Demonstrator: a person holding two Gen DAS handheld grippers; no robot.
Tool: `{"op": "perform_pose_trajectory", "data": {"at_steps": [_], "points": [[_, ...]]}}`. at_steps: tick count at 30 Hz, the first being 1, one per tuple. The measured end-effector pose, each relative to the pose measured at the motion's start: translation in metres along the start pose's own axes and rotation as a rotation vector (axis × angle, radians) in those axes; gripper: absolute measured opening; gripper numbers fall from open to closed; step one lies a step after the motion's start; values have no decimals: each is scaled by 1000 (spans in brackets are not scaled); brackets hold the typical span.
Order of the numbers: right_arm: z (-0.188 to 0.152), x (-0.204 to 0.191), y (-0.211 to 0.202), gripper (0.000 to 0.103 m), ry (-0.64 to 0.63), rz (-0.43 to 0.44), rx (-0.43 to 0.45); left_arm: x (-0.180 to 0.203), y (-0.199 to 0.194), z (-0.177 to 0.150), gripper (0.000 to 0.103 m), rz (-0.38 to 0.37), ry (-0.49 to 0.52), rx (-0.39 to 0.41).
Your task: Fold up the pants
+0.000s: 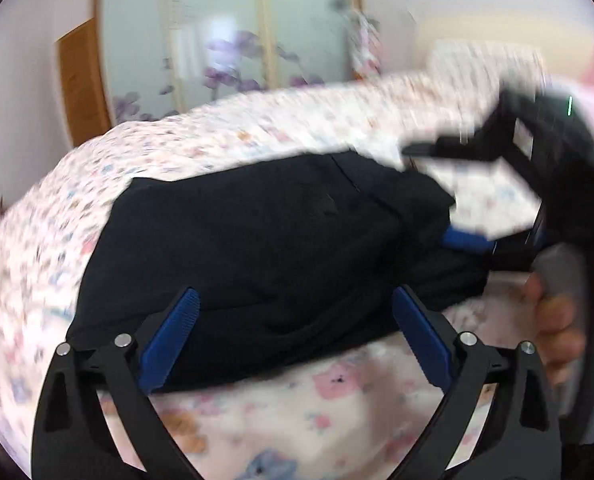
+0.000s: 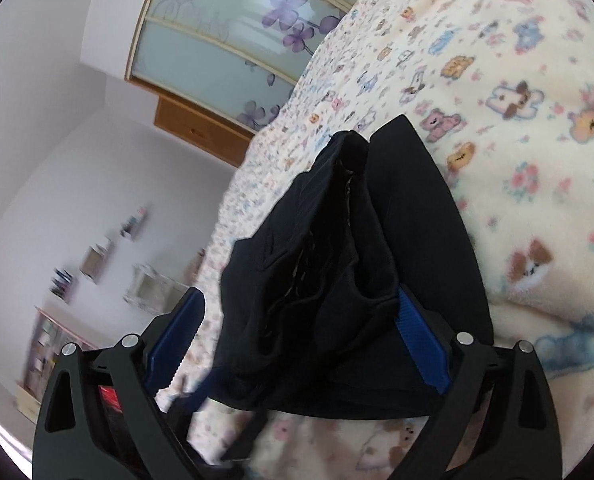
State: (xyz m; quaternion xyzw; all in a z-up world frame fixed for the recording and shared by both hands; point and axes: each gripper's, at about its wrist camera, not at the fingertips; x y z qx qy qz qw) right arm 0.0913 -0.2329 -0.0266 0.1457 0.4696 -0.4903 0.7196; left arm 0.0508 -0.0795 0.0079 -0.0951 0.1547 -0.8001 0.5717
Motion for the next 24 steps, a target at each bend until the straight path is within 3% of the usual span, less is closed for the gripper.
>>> {"op": "perform_pose_trajectory", "data": {"at_steps": [7, 10, 12, 14, 18, 24], "points": [[12, 8, 21, 90, 102, -79, -71, -51, -26, -5, 101, 140, -209, 134], [24, 14, 35, 71, 143, -139, -147, -49, -27, -2, 101, 152, -200, 156], [26, 13, 42, 42, 94, -183, -199, -45, -27, -2, 101, 143, -183, 154], [25, 8, 39, 30, 67, -165, -217, -40, -27, -1, 101, 139, -170, 162], [22, -12, 29, 27, -14, -148, -190, -42, -29, 1, 101, 141, -180, 182], [43, -50, 11, 24, -58, -16, -88, -61, -35, 1, 101, 190, -268, 218]]}}
Point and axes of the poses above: each gripper's, at about its wrist camera, not at the fingertips, and y roughly the way its jaws point, x to its right, z to its top, and after that the axes turned 12 degrees about x, right-handed
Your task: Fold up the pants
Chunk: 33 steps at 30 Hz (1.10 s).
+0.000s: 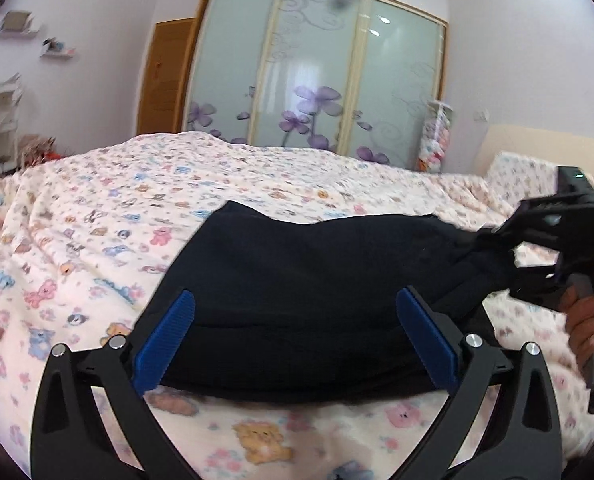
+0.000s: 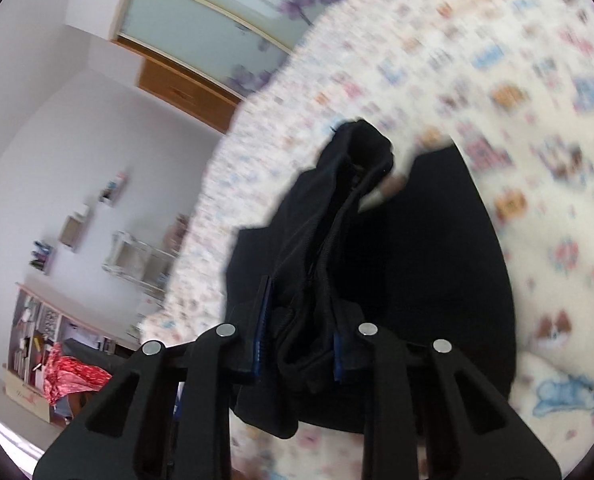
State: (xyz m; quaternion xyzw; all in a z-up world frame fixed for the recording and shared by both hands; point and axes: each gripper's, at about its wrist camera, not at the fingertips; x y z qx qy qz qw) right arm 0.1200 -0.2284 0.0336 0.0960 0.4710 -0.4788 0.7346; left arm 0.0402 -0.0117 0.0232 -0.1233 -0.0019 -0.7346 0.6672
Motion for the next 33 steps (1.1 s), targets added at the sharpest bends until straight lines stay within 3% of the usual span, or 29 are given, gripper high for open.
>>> {"op": "perform_pose_trajectory", "data": {"at_steps": [5, 9, 13, 17, 21, 24, 26, 29, 33], "points": [[13, -9, -31, 23, -95, -35, 126, -17, 4, 0, 101, 35, -88, -29], [-23, 55, -22, 23, -10, -227, -10, -27, 8, -1, 101, 49, -143, -46], [-36, 83, -39, 23, 128, -148, 23, -29, 6, -1, 101, 67, -143, -40], [-39, 78, -37, 24, 43, -197, 20, -27, 8, -2, 101, 71, -130, -54], [-38, 61, -44, 46, -62, -264, 42, -26, 8, -2, 101, 78, -120, -52], [-29, 32, -63, 49, -215, -306, 160, -24, 7, -2, 101, 75, -115, -55], [-19, 16, -65, 50, -273, -277, 205, -20, 8, 2, 101, 71, -96, -37], [-10, -10, -44, 56, -360, -220, 150, -5, 15, 21, 101, 44, -16, -16], [-15, -30, -3, 63, -454, -208, 39, 20, 55, 25, 101, 67, 181, -127]]}}
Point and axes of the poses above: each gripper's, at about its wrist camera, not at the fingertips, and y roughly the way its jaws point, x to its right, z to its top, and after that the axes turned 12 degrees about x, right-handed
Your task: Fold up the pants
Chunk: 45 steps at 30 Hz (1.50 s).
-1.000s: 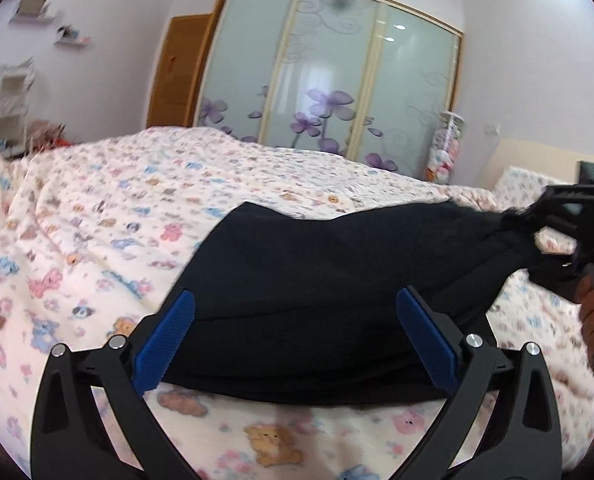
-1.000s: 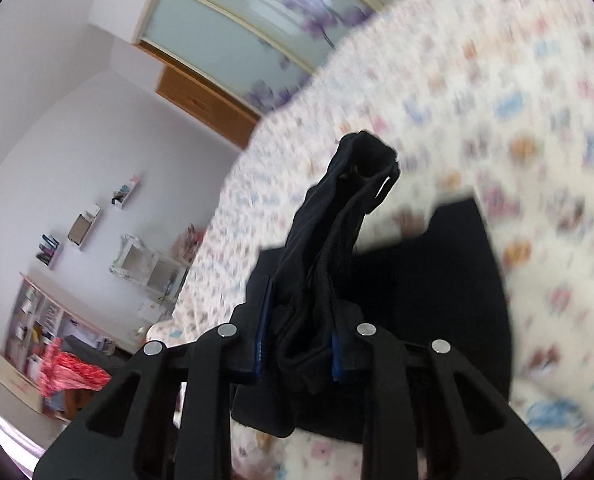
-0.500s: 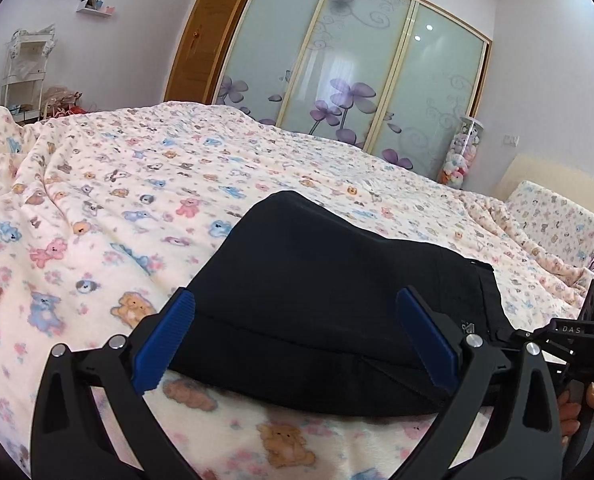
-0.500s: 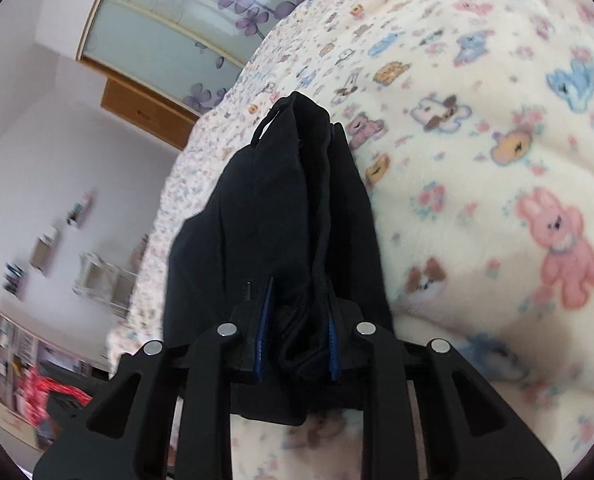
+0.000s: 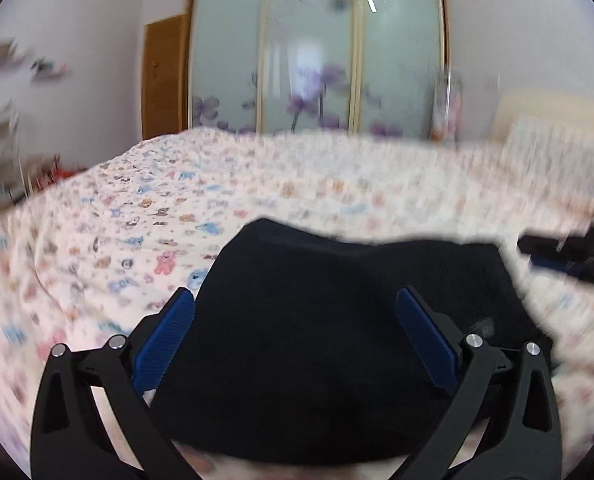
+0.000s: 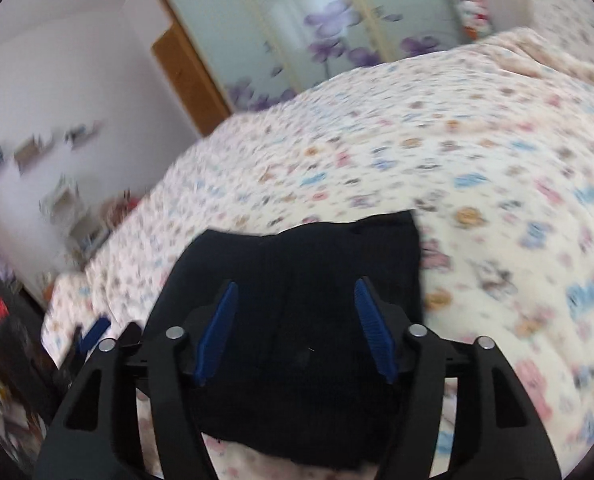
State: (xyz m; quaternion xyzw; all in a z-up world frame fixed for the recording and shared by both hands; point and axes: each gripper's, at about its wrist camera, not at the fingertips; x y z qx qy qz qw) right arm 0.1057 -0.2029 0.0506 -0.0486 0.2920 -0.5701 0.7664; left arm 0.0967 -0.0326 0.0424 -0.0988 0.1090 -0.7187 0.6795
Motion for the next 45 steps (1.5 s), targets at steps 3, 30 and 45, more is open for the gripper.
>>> {"op": "perform_pose_trajectory", "data": {"at_steps": [3, 30, 45], "points": [[-4, -4, 13, 63, -2, 12, -40, 2, 22, -7, 101, -4, 17, -74], [-73, 37, -15, 74, 189, 175, -104, -19, 60, -51, 101, -39, -70, -304], [-88, 29, -19, 79, 210, 193, -102, -30, 53, -46, 101, -44, -122, -277]]}}
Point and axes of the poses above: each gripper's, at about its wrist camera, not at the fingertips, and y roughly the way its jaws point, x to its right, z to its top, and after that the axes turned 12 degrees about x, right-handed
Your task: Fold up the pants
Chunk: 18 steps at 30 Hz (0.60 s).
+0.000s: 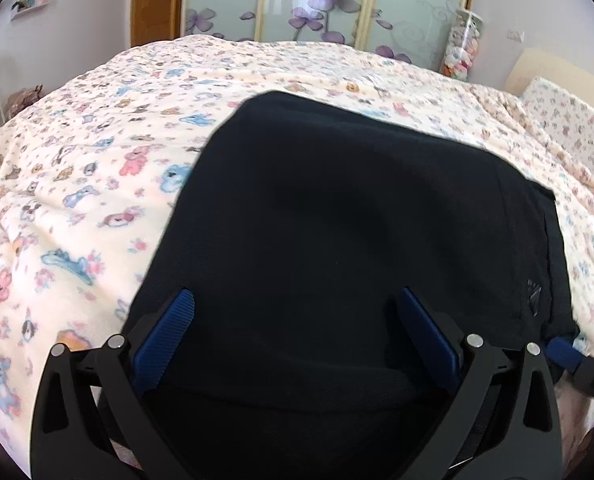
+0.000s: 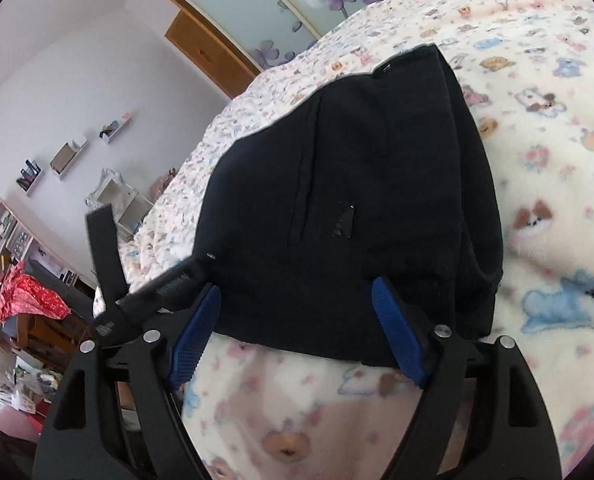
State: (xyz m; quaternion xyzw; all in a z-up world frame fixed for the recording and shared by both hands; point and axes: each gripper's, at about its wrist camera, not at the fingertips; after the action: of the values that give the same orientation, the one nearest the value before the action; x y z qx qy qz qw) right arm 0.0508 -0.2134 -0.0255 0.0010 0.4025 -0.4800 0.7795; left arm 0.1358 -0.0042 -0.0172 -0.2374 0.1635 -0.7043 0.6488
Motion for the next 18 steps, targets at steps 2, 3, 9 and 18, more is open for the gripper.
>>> {"op": "perform_pose_trajectory", "data": {"at_steps": [2, 3, 9, 18], "points": [[10, -4, -8, 80, 31, 30, 35, -10, -10, 4, 101, 1, -50, 49], [16, -4, -12, 80, 45, 52, 65, -16, -15, 6, 101, -9, -78, 74], [66, 9, -13, 87, 163, 92, 176, -45, -31, 40, 101, -269, -257, 145], [104, 46, 51, 92, 370, 112, 142, -27, 50, 123, 101, -523, -244, -79]]}}
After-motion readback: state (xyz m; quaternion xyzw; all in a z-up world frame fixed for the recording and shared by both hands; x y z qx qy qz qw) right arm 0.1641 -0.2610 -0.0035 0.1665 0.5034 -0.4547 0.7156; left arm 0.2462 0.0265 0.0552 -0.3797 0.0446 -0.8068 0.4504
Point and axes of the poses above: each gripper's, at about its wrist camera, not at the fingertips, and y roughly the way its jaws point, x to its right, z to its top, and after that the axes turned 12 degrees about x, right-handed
